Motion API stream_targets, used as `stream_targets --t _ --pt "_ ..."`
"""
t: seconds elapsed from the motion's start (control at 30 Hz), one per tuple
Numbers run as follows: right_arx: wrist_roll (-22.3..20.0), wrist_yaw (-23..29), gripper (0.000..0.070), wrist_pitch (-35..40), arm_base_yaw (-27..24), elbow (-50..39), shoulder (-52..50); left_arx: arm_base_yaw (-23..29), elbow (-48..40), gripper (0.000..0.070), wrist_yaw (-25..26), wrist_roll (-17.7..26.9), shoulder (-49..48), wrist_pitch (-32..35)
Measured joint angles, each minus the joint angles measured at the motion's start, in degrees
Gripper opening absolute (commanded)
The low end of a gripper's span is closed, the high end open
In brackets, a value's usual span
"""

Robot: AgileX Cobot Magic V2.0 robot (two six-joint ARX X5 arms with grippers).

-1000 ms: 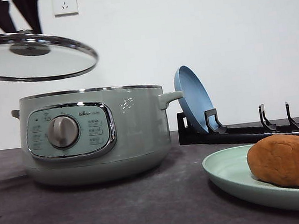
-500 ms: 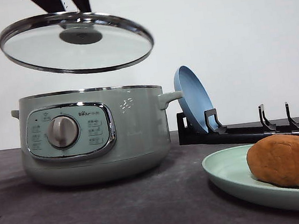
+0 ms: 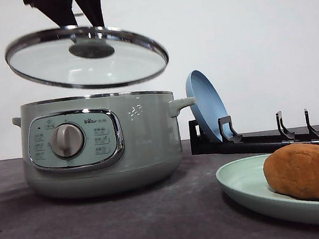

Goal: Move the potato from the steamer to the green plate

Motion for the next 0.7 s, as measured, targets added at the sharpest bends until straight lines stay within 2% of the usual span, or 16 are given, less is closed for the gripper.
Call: stream_targets --t 0.4,0.7 --pt "0.02 0.00 0.0686 0.00 0.00 0.00 0.00 -0.25 0.00 0.0010 -1.71 0.12 3.65 1.14" --pt "0.02 0.00 0.0686 0.00 0.00 0.00 0.00 -0.25 0.08 0.0010 -2.73 1.81 4.79 1.76"
